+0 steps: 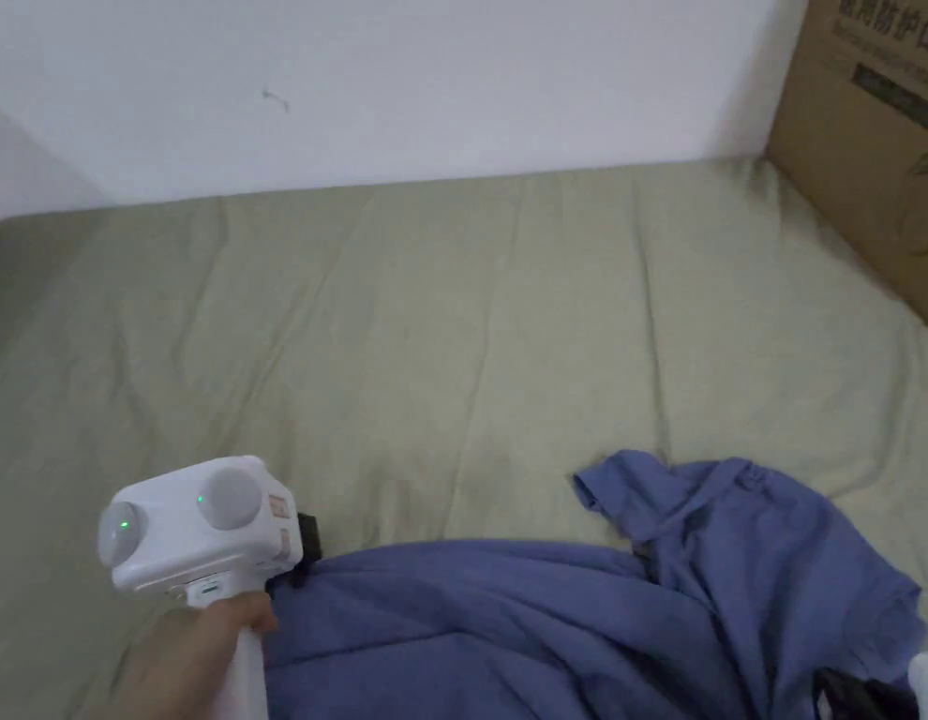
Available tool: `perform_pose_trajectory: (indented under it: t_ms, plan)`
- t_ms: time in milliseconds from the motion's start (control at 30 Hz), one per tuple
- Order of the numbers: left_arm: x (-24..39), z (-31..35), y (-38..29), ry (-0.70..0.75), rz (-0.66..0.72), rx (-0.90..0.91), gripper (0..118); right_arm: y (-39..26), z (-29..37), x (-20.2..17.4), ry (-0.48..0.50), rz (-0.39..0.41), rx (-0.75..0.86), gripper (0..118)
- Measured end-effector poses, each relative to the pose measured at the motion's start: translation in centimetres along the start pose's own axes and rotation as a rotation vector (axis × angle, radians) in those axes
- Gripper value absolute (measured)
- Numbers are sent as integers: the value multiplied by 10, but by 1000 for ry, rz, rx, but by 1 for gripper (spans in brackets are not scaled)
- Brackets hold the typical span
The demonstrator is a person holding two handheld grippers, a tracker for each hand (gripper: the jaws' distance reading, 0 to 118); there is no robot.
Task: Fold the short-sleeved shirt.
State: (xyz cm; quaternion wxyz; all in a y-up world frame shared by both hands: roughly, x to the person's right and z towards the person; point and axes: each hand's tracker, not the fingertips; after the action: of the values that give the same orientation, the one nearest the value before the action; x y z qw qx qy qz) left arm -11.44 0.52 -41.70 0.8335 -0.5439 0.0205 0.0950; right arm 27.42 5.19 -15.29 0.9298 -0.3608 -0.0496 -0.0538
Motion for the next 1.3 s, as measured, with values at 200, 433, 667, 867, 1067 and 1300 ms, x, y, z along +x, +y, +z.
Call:
perform_pose_trajectory:
  t_ms: [200, 433, 667, 867, 1067, 1300]
  plan:
    - [-5, 19, 1, -134, 39, 0, 8, 20, -6, 23, 61, -42, 18, 0]
    - [-12, 77, 8, -233, 23, 119, 8, 122, -87, 82, 147, 6, -25, 69]
    - [-6, 88, 9, -241, -2, 155, 8, 166, -232, 81, 115, 271, -419, 92]
    - [-4, 84, 8, -238, -20, 162, 8, 170, -265, 85, 105, 178, -526, 82]
    - [-13, 93, 9, -278, 28, 167, 8, 179, -232, 85, 138, 85, -546, 5]
    - [-38, 132, 11, -318, 44, 193, 8, 181, -175, 88, 392, -256, -433, 5]
